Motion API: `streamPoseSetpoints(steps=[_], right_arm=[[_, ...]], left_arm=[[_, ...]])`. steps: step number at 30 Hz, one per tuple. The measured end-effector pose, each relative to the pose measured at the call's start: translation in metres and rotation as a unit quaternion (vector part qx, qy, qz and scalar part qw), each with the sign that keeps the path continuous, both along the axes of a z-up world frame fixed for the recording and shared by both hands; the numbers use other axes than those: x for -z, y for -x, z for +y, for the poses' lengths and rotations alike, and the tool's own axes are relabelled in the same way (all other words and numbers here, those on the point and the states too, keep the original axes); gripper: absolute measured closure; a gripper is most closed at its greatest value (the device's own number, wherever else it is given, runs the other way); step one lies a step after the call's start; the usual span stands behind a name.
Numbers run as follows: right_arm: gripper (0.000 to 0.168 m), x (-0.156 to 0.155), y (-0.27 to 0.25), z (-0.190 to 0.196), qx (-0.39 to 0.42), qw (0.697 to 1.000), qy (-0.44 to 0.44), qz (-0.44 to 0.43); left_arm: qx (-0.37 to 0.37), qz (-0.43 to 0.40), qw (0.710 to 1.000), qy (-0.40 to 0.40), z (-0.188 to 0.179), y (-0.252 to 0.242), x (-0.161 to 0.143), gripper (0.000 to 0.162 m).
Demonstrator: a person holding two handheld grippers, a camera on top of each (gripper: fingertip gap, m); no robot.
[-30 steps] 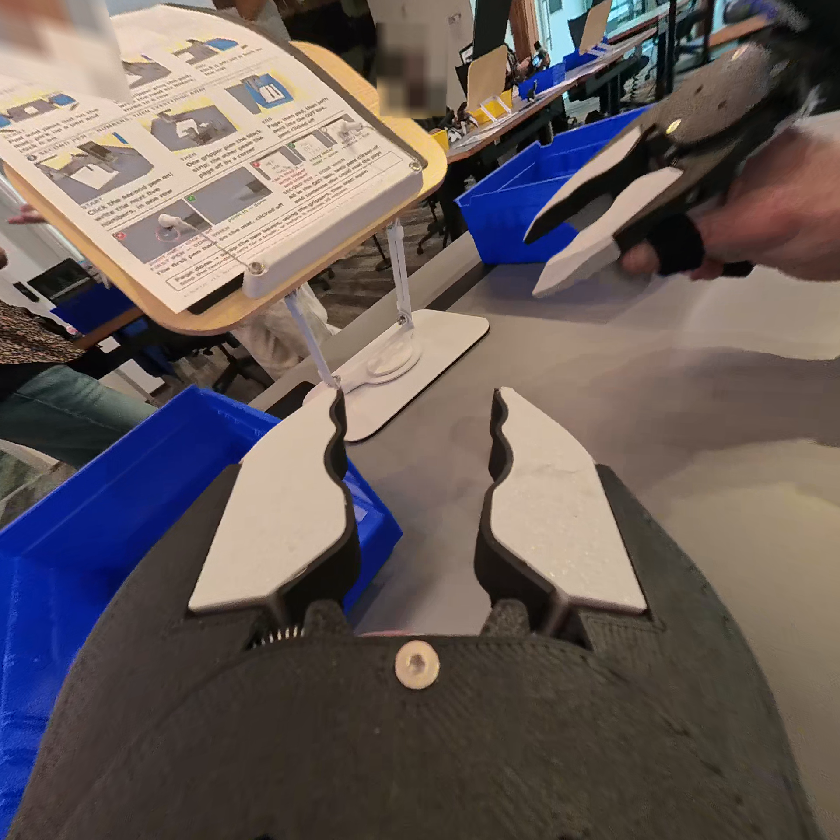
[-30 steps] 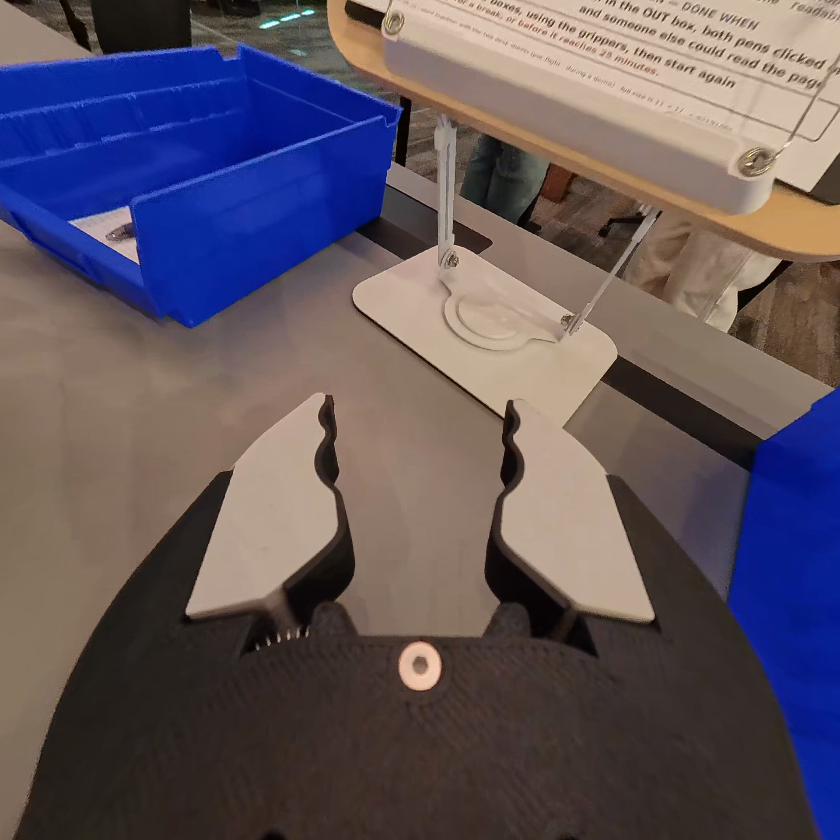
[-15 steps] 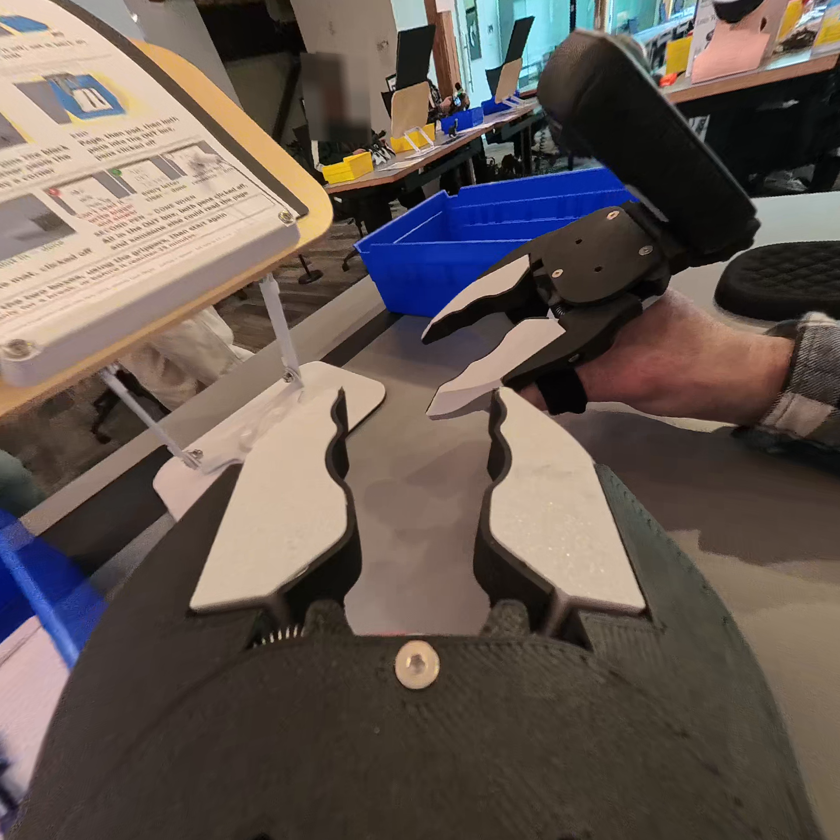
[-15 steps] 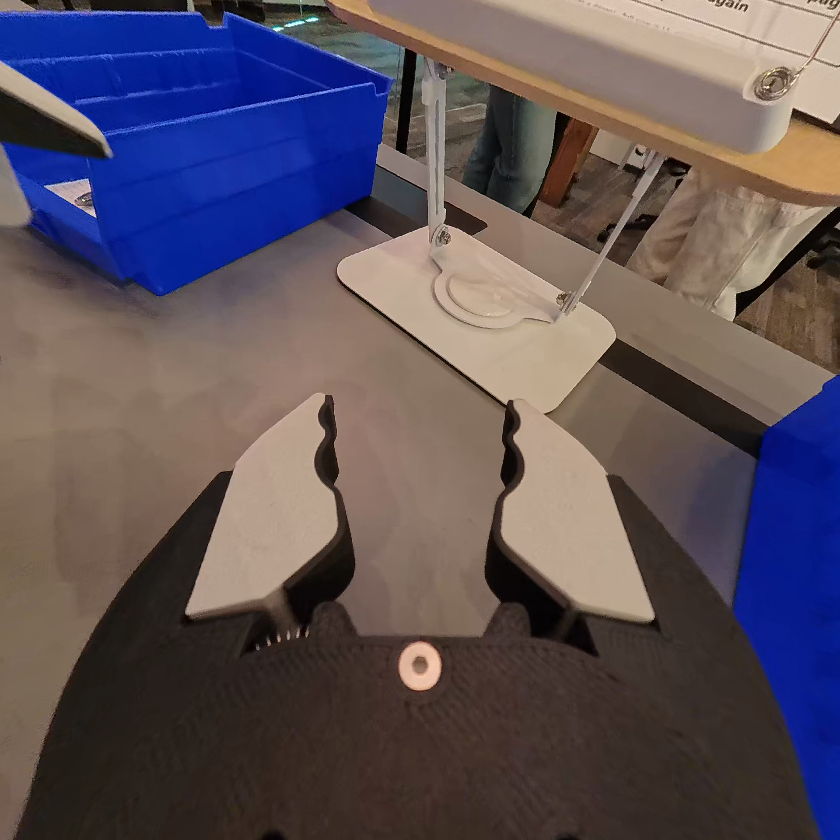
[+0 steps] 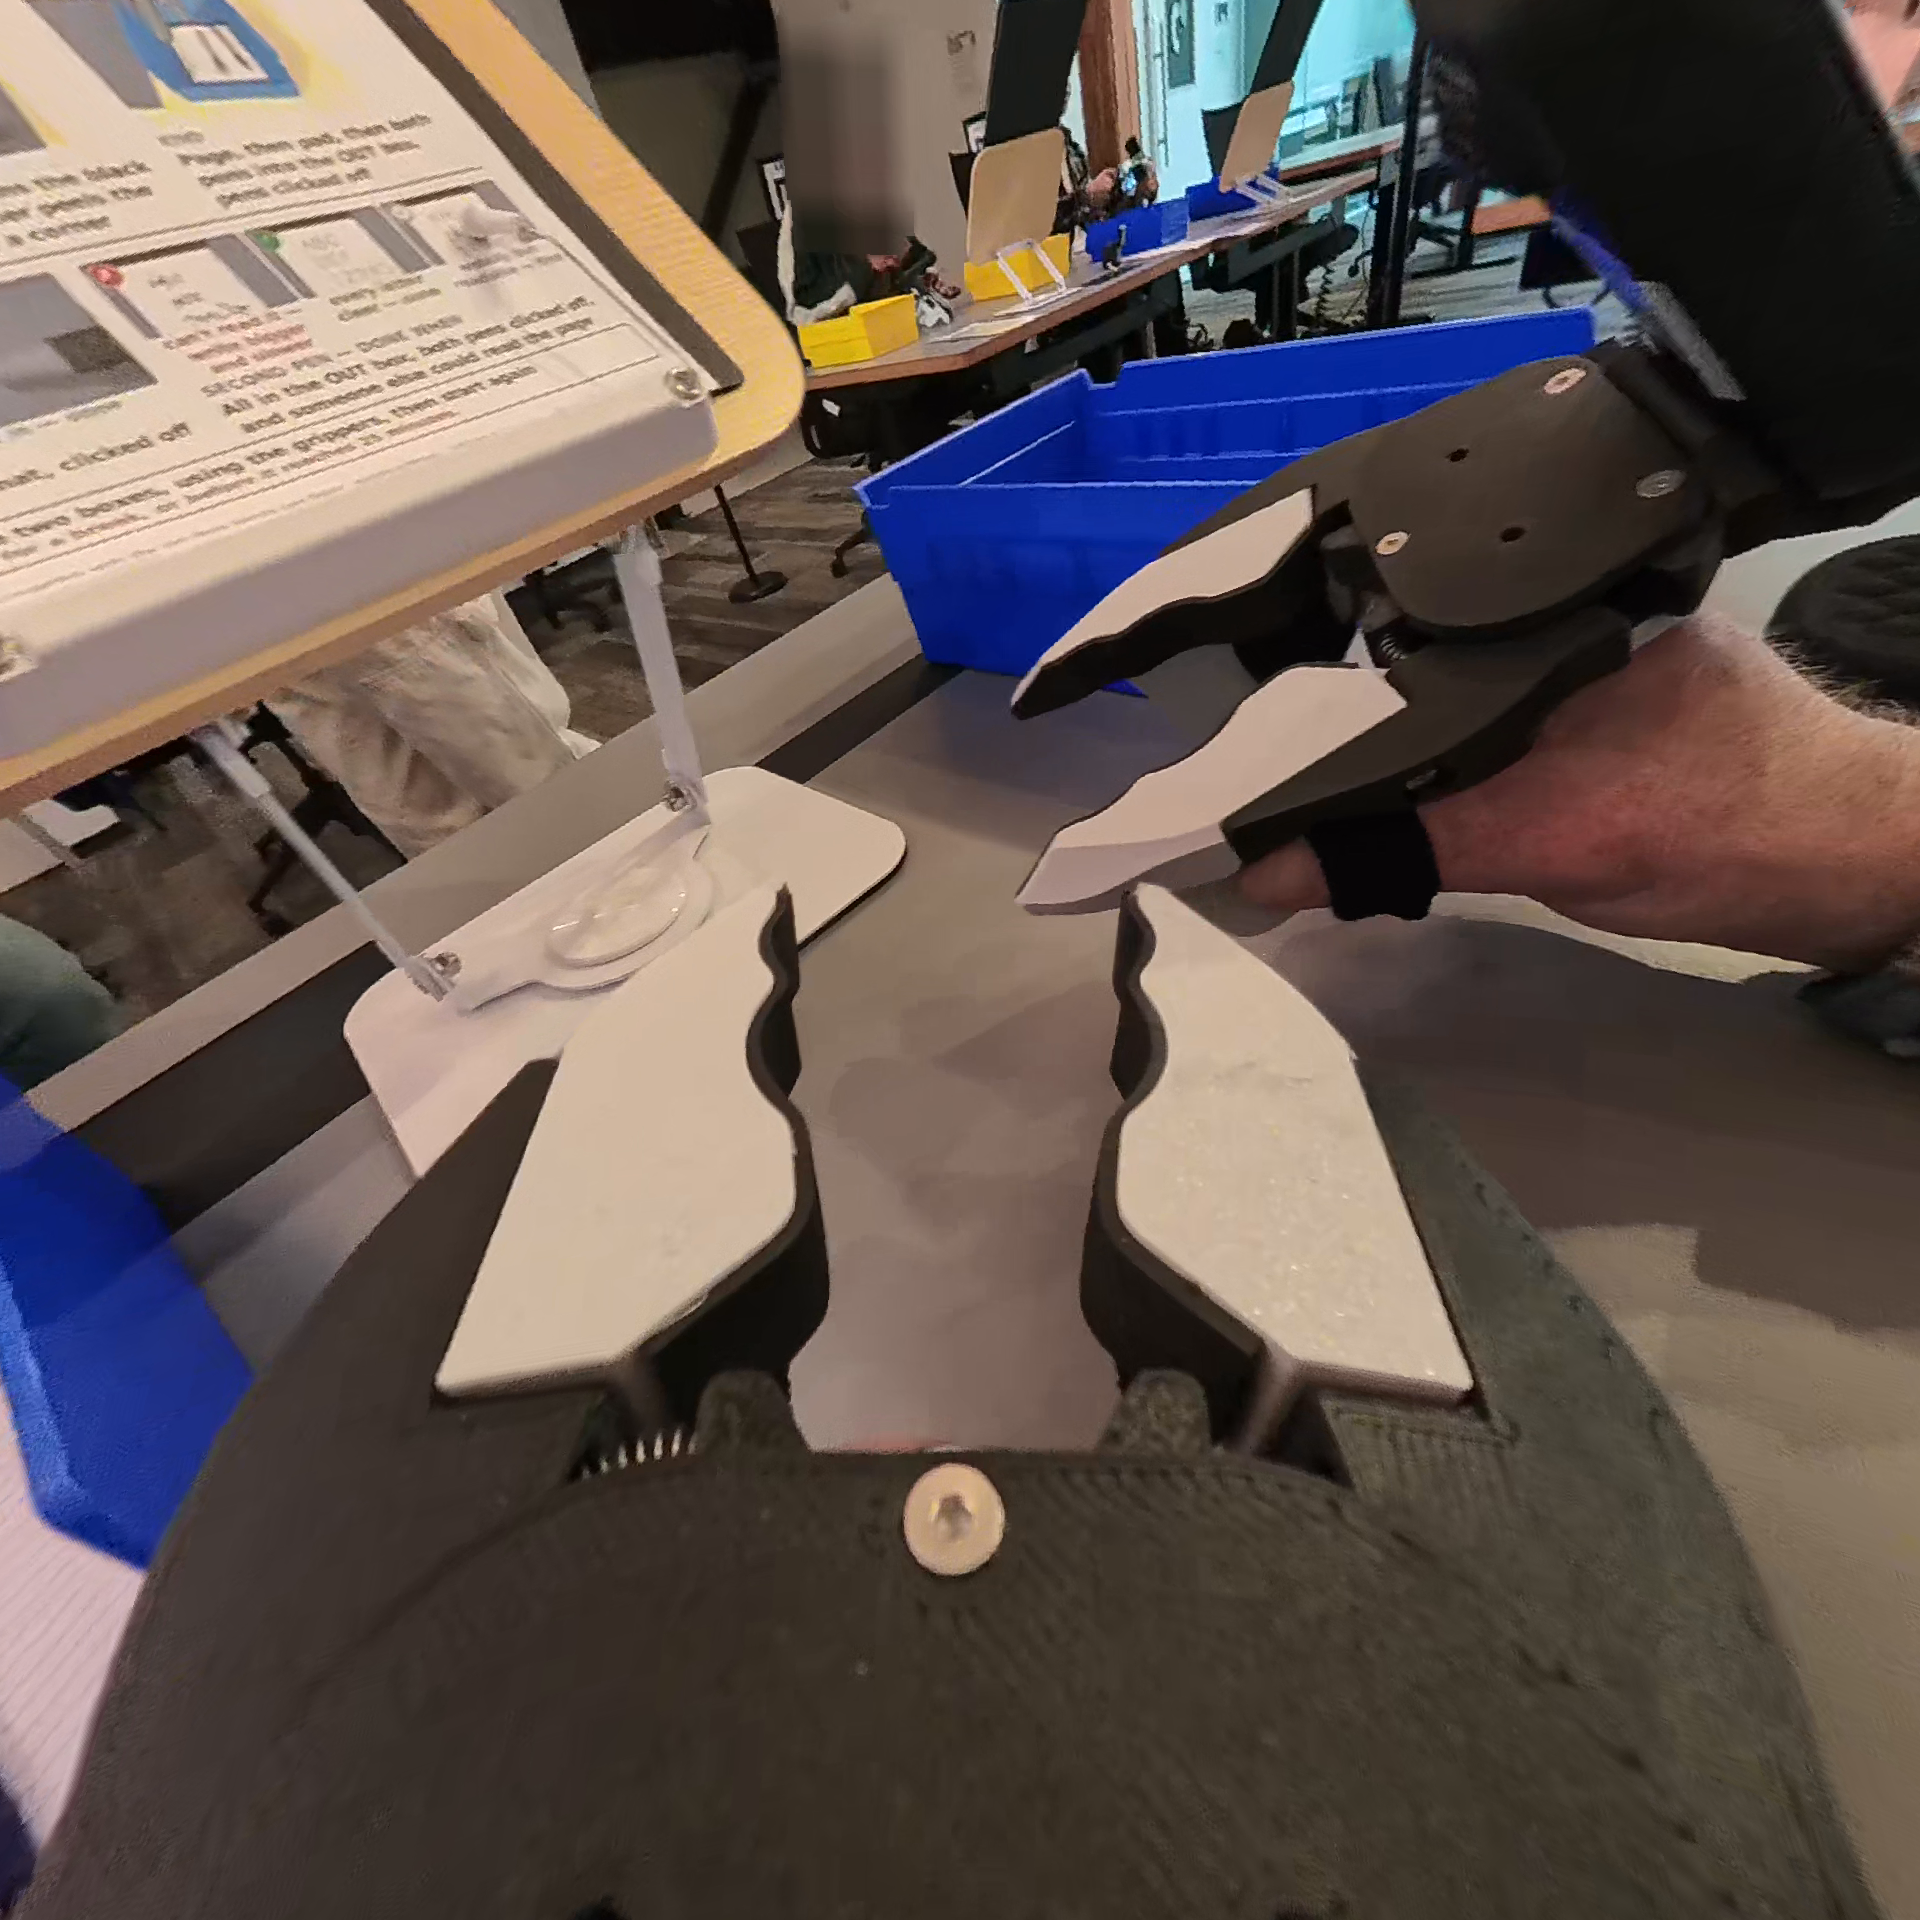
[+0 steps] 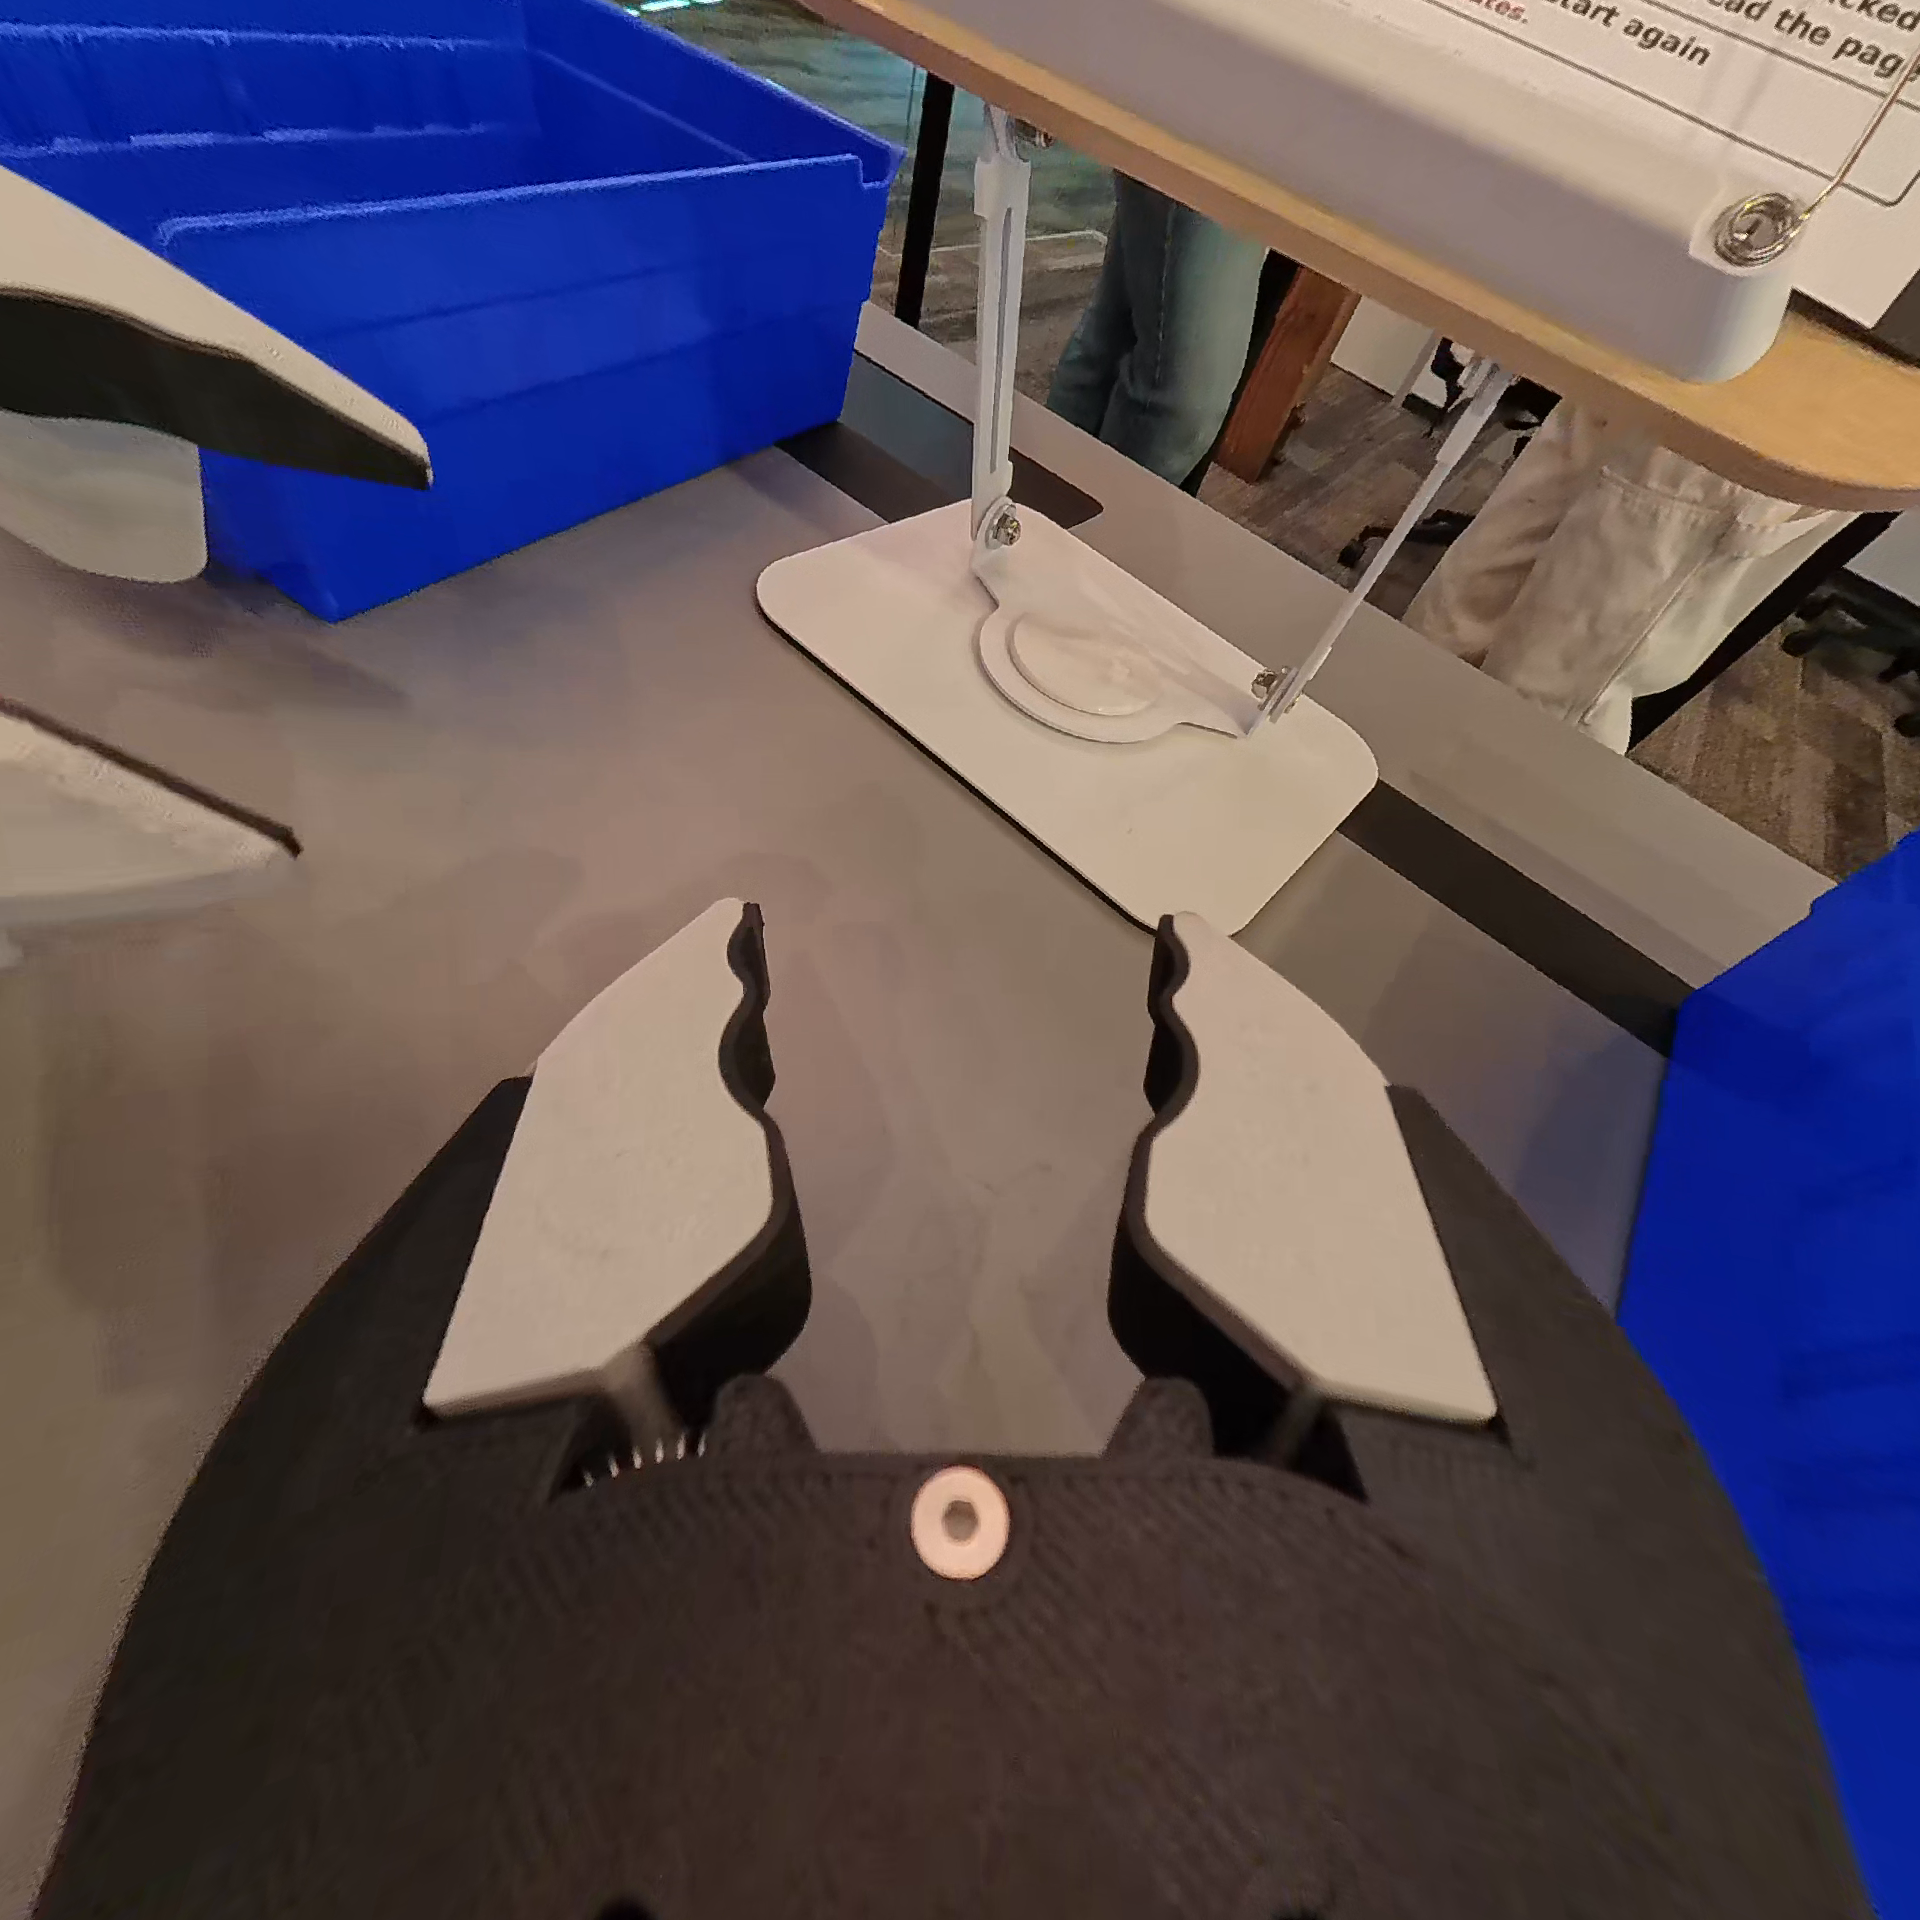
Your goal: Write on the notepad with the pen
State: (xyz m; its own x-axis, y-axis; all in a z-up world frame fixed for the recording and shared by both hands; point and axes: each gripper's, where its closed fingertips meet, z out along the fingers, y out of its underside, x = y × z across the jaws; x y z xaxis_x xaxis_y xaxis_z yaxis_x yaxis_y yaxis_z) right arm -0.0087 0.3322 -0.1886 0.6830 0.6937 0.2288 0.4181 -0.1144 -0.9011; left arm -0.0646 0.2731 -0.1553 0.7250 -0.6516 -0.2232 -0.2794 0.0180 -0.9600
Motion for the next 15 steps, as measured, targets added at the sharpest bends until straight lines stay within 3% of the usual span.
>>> streamPoseSetpoints(steps=[11,15], right_arm=[[0.094,0.0014,-0.0016,-0.0001,0.003,1.000,-0.008,-0.010],[0.086,0.0012,-0.0021,0.0006,0.008,1.000,-0.011,-0.010]], left_arm=[[-0.011,0.000,1.000,0.001,0.0037,0.0045,0.0000,0.106],[-0.017,0.001,1.000,0.005,0.0055,0.0042,0.0017,0.099]])
